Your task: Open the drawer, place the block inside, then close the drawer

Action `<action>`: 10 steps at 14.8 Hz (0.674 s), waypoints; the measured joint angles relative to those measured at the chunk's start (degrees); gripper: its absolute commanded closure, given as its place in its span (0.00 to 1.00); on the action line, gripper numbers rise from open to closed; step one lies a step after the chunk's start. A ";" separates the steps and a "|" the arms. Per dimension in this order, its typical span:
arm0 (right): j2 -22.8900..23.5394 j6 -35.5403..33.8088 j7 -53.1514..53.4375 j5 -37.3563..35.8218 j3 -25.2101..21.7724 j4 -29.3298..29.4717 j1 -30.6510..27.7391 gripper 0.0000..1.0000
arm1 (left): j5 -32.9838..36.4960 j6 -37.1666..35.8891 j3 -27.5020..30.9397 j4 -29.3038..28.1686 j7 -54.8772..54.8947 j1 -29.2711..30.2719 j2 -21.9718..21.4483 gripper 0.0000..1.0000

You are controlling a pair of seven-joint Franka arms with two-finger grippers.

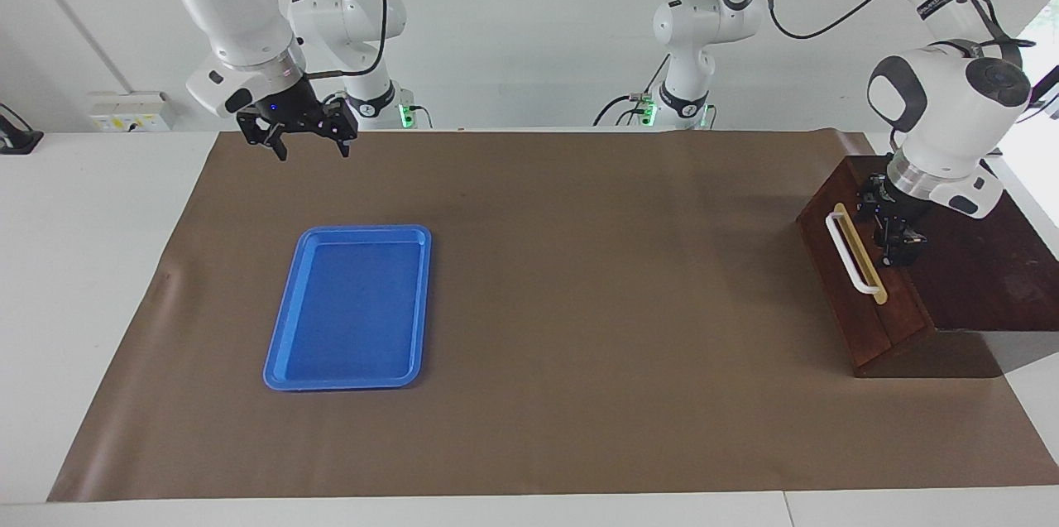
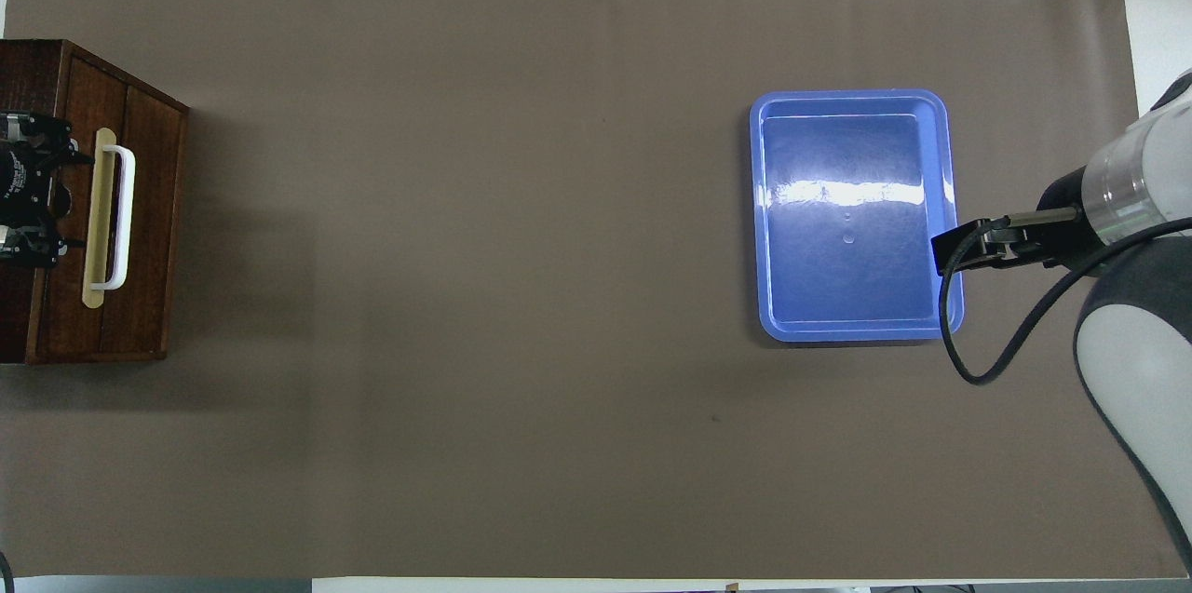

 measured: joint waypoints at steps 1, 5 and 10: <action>0.00 0.00 0.00 0.00 0.00 0.00 0.00 0.00 | 0.06 -0.45 -0.08 0.21 0.87 -0.01 0.00 0.00; -0.01 0.00 0.00 0.00 0.00 0.00 0.00 0.00 | 0.08 -9.55 -1.01 4.06 14.63 -1.03 -1.63 0.00; -0.01 0.00 0.00 0.00 0.00 0.00 0.00 0.00 | -1.97 -19.73 -2.10 5.83 40.60 -4.57 -7.99 0.00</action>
